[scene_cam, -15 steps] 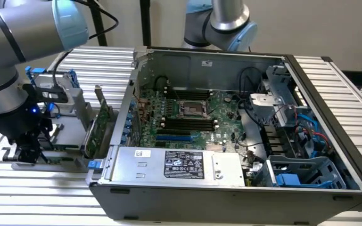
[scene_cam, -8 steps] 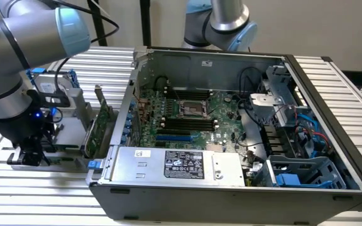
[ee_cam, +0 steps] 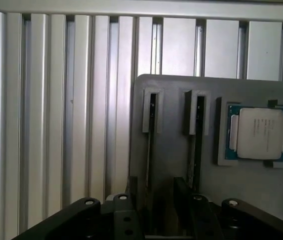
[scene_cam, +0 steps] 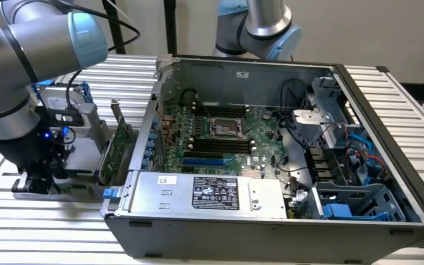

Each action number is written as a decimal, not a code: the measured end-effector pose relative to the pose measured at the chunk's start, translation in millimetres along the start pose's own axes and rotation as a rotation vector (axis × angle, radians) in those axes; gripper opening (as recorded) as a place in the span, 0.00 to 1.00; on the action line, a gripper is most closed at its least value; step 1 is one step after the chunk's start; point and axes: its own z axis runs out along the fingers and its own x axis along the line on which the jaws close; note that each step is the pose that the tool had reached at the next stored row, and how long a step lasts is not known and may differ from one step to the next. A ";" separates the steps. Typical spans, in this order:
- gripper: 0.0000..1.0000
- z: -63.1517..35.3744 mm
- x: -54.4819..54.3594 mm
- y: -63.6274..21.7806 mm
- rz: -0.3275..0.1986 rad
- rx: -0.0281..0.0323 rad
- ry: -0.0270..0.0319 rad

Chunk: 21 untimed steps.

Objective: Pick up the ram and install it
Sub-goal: 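Pick up the ram and move it above insertion slot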

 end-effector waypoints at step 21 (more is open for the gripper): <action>0.00 1.0 0.7 2.6 0.000 -0.0005 0.0128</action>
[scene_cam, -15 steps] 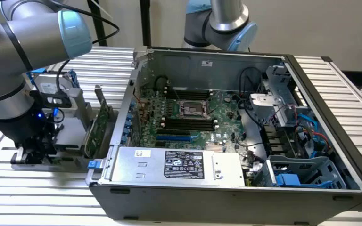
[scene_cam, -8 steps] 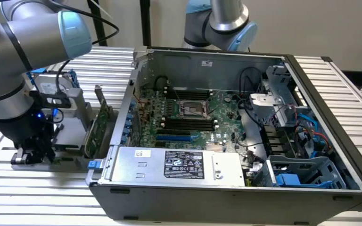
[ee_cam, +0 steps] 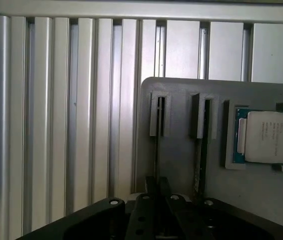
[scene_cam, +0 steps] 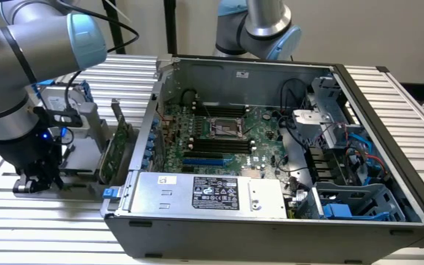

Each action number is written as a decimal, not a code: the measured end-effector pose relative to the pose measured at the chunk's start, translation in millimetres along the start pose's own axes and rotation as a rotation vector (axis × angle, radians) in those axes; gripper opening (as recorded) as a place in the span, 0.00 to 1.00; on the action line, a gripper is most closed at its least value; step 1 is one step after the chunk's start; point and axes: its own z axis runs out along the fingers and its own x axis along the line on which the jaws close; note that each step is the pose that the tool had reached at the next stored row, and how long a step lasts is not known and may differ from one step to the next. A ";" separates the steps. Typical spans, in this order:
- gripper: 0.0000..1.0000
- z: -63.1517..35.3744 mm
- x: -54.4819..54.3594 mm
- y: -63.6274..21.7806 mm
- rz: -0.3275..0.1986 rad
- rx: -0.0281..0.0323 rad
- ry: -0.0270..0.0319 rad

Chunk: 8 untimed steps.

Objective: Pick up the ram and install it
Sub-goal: 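Pick up the ram and move it above insertion slot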

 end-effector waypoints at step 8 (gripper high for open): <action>0.00 0.1 2.4 0.6 0.001 -0.0001 0.0001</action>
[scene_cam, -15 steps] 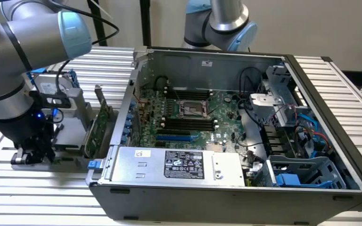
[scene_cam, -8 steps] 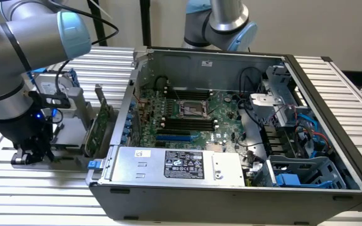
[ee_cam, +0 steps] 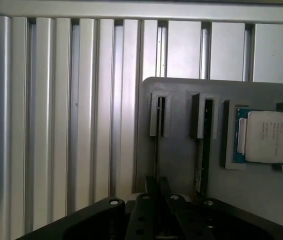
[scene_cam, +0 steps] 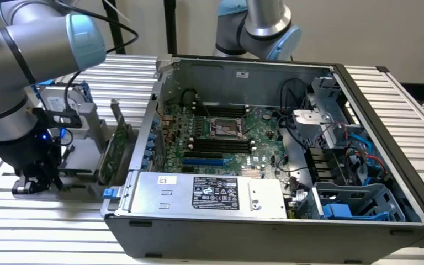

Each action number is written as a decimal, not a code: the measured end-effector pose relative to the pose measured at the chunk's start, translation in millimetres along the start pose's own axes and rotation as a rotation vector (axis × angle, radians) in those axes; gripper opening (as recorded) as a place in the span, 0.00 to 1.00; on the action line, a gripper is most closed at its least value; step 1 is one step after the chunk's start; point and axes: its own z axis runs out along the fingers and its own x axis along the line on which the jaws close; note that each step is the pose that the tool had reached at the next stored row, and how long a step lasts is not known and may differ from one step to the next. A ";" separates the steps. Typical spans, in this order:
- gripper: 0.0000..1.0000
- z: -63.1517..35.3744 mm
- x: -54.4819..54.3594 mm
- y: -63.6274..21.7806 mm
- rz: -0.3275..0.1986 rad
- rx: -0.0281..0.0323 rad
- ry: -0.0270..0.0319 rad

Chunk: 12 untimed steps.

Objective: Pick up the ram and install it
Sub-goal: 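Pick up the ram and move it above insertion slot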

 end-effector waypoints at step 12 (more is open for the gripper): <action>0.00 0.1 1.4 1.1 0.014 -0.0001 -0.0007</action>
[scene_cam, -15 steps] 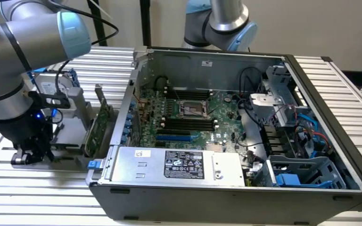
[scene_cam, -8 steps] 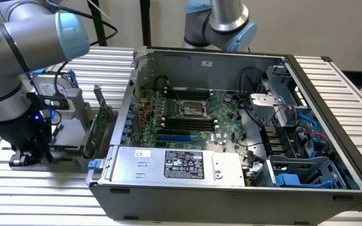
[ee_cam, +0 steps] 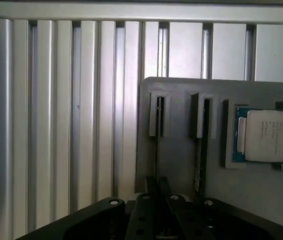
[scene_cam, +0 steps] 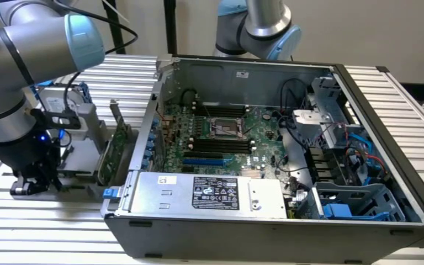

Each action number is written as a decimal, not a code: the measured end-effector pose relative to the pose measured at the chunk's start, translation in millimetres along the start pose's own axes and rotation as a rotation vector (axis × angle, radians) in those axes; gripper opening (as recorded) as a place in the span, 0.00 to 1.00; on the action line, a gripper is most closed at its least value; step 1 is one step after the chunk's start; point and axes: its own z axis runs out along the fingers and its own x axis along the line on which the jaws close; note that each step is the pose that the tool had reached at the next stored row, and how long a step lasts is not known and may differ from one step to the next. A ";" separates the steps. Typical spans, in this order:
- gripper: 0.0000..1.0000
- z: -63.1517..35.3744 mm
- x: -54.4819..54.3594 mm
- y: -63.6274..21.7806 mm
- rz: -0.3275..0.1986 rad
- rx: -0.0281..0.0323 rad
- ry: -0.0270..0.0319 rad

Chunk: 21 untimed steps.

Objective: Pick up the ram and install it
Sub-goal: 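Pick up the ram and move it above insertion slot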

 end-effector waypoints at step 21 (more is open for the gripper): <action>0.00 -25.3 0.3 0.8 0.047 -0.0005 -0.0055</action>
